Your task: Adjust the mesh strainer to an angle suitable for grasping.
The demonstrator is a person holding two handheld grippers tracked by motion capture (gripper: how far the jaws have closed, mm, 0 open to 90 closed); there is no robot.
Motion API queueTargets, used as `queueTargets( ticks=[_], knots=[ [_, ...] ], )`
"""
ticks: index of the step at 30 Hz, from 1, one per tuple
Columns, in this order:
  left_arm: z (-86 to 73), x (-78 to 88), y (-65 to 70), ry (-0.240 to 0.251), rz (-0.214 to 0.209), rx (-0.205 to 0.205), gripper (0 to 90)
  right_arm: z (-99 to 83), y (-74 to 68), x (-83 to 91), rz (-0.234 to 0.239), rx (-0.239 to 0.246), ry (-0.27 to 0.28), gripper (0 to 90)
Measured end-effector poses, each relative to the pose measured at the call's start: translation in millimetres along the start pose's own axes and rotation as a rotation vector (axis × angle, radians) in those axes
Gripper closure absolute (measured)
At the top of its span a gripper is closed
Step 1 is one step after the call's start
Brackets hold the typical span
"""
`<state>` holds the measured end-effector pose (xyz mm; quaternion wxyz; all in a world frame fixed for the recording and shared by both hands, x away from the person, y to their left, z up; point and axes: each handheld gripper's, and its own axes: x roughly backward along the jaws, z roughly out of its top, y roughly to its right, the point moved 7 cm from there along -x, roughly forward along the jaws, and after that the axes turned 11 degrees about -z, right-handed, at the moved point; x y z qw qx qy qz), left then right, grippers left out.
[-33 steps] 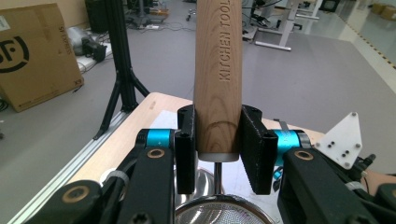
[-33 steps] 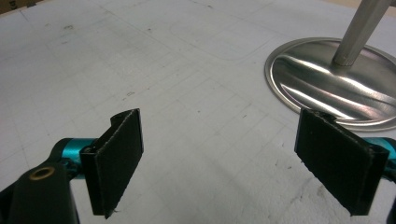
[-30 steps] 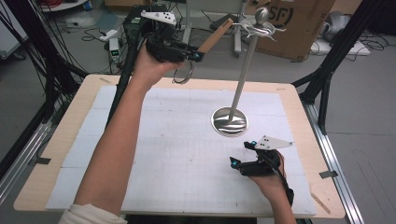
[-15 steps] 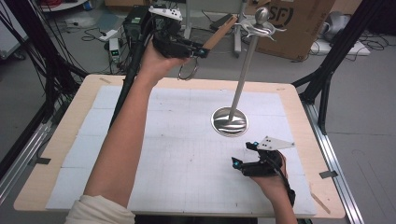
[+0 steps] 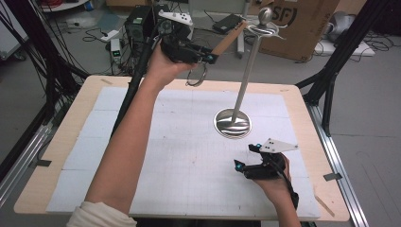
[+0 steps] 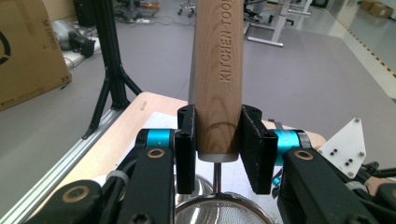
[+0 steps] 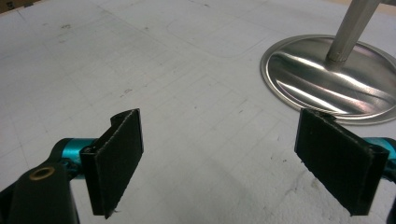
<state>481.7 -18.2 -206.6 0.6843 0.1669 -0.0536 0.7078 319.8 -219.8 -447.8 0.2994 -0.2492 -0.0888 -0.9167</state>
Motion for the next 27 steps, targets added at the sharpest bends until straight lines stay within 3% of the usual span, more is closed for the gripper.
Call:
queueTargets(
  ticks=[12,25,27],
  knots=[
    [-9.5,-32.8,3.6,-0.072,-0.024,-0.007,69.4,-0.4,-0.7,-0.2,0.003,0.002,-0.004,14.4],
    [-10.7,-41.6,3.0,-0.09,-0.014,-0.012,68.8,-0.3,-1.8,-1.1,0.004,0.003,-0.006,14.4],
    [-11.9,-42.4,2.0,-0.096,-0.007,-0.014,64.2,-0.1,-1.5,-1.0,0.003,0.005,-0.004,14.4]
  ],
)
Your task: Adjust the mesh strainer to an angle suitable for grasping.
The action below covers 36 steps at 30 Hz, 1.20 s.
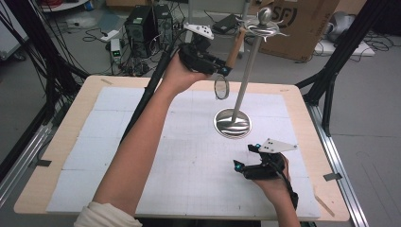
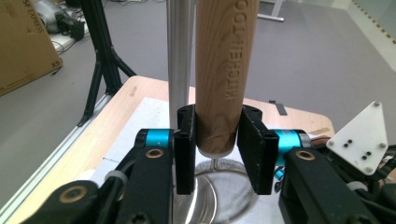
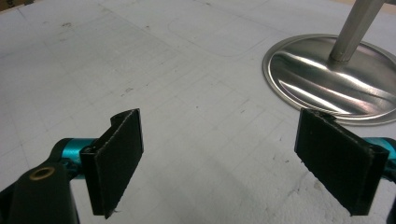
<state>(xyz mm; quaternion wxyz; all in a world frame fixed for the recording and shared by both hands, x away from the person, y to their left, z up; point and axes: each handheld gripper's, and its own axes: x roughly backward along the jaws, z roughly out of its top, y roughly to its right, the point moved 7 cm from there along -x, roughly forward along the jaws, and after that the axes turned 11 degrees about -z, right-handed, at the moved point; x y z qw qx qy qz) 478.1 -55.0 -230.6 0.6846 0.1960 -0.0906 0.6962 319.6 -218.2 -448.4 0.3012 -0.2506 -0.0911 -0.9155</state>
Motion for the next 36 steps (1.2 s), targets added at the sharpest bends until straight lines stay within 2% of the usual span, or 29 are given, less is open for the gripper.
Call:
queueTargets(
  ticks=[1,3,12,16,20,24,36],
  knots=[
    [-0.5,-0.4,-0.4,-0.001,0.004,0.007,60.9,0.1,-0.1,0.0,0.001,0.0,0.001,14.4],
    [-1.4,-0.7,-1.1,0.0,0.003,0.016,60.8,0.1,-0.2,0.1,0.001,-0.001,0.001,14.4],
    [-6.1,2.5,0.3,-0.001,-0.005,0.014,56.6,-0.1,-0.4,-0.1,0.0,0.002,-0.002,14.4],
    [-13.6,6.1,0.3,-0.026,0.002,0.023,55.2,-0.2,-1.2,-0.5,0.002,0.005,-0.002,14.4],
    [-19.5,13.2,3.6,-0.014,0.008,0.022,53.8,0.3,-2.2,-0.8,0.002,0.004,-0.002,14.4],
    [-28.2,21.3,4.7,-0.022,0.015,0.021,51.7,0.1,-4.2,-1.5,0.004,0.007,-0.01,14.4],
    [-51.1,52.9,9.7,-0.012,0.073,0.03,41.9,0.1,-5.6,-3.1,0.004,0.013,-0.013,14.4]
  ],
)
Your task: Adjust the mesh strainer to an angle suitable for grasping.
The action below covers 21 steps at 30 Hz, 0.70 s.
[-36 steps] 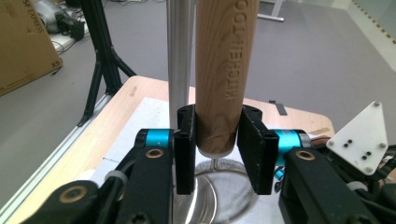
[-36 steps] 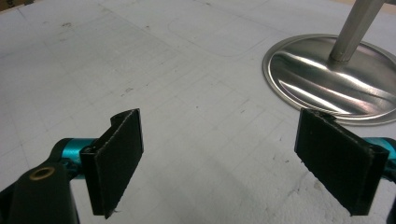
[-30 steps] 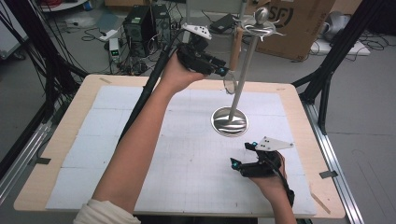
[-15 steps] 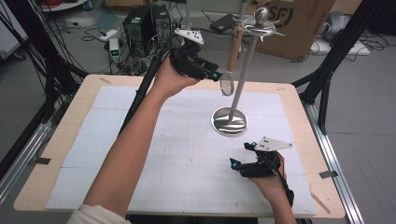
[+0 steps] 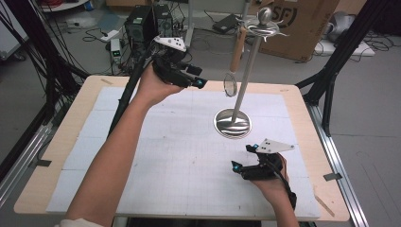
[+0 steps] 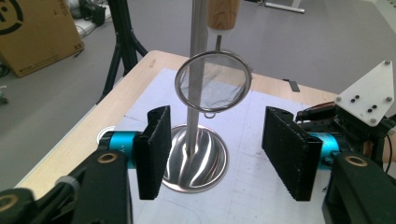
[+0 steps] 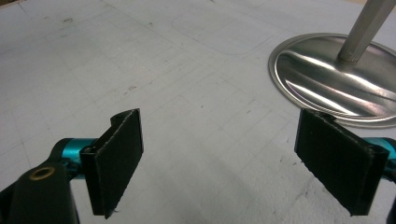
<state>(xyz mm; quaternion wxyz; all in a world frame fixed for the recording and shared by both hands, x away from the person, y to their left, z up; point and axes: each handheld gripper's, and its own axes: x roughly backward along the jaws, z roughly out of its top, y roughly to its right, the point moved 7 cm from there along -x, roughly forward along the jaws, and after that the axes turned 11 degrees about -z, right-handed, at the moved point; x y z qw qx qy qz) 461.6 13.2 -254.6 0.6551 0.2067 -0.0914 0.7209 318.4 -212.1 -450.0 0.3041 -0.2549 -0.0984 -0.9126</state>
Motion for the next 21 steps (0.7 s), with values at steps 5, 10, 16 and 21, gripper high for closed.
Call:
queueTargets(
  ticks=[5,10,16,21],
  knots=[
    [-7.3,7.4,3.6,0.011,0.009,0.0,37.4,-0.7,-0.6,-0.9,0.002,0.005,-0.005,14.4],
    [-14.3,12.5,8.3,0.021,0.012,-0.006,33.9,-0.5,-0.7,-1.4,0.002,0.01,-0.003,14.4],
    [-23.6,17.7,14.6,0.024,0.005,-0.011,30.5,-0.7,-1.4,-1.4,0.002,0.007,-0.007,14.4],
    [-32.0,22.9,17.4,0.017,0.021,-0.009,25.5,-1.1,-1.7,-2.4,0.002,0.012,-0.008,14.4]
  ],
)
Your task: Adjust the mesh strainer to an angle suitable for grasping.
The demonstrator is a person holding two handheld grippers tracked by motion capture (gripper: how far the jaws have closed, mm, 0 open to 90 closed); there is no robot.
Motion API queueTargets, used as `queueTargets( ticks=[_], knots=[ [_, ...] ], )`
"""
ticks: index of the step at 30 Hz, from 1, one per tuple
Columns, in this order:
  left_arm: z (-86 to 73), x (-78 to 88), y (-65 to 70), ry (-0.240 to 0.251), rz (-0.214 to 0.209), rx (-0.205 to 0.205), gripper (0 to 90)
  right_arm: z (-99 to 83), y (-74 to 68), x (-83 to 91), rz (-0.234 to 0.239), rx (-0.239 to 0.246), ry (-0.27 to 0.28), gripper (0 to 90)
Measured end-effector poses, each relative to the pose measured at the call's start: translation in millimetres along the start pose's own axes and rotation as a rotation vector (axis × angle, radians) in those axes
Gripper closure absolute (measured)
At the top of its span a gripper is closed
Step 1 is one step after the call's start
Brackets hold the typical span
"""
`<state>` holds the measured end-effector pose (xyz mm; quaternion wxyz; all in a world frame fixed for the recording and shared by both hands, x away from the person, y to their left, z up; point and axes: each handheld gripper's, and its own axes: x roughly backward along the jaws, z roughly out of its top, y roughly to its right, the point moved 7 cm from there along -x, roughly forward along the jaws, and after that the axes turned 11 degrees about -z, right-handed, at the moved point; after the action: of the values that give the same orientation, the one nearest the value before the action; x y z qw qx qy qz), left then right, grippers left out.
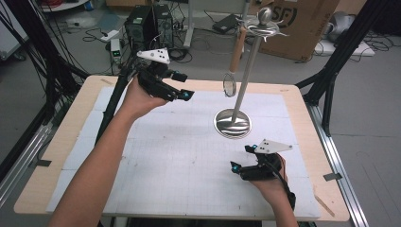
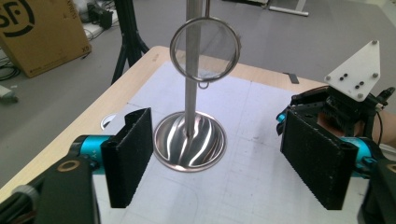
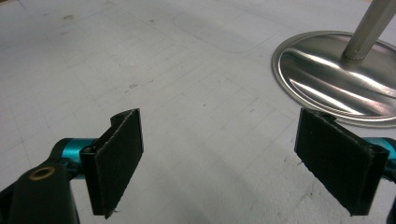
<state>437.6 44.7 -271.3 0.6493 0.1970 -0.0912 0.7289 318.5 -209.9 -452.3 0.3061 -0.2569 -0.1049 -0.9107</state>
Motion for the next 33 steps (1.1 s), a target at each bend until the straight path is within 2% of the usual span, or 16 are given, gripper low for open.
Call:
queueTargets(
  ticks=[10,17,23,25,33],
  knots=[
    [-11.6,12.1,6.8,0.015,0.001,-0.001,23.1,-0.4,-1.9,-1.5,0.002,0.002,-0.006,14.4],
    [-18.8,15.1,7.6,0.034,-0.002,0.015,23.1,0.0,-2.3,-1.3,0.003,-0.001,-0.004,14.4],
    [-24.9,23.9,8.3,0.024,0.024,0.028,21.7,0.6,-0.1,-1.6,0.002,-0.011,-0.003,14.4],
    [-25.7,26.6,9.2,0.042,0.021,0.032,21.3,0.7,-0.1,-1.9,0.001,-0.013,-0.004,14.4],
    [-37.6,35.4,7.0,0.048,0.037,0.042,20.0,0.1,0.4,-3.6,0.001,-0.015,-0.011,14.4]
  ],
)
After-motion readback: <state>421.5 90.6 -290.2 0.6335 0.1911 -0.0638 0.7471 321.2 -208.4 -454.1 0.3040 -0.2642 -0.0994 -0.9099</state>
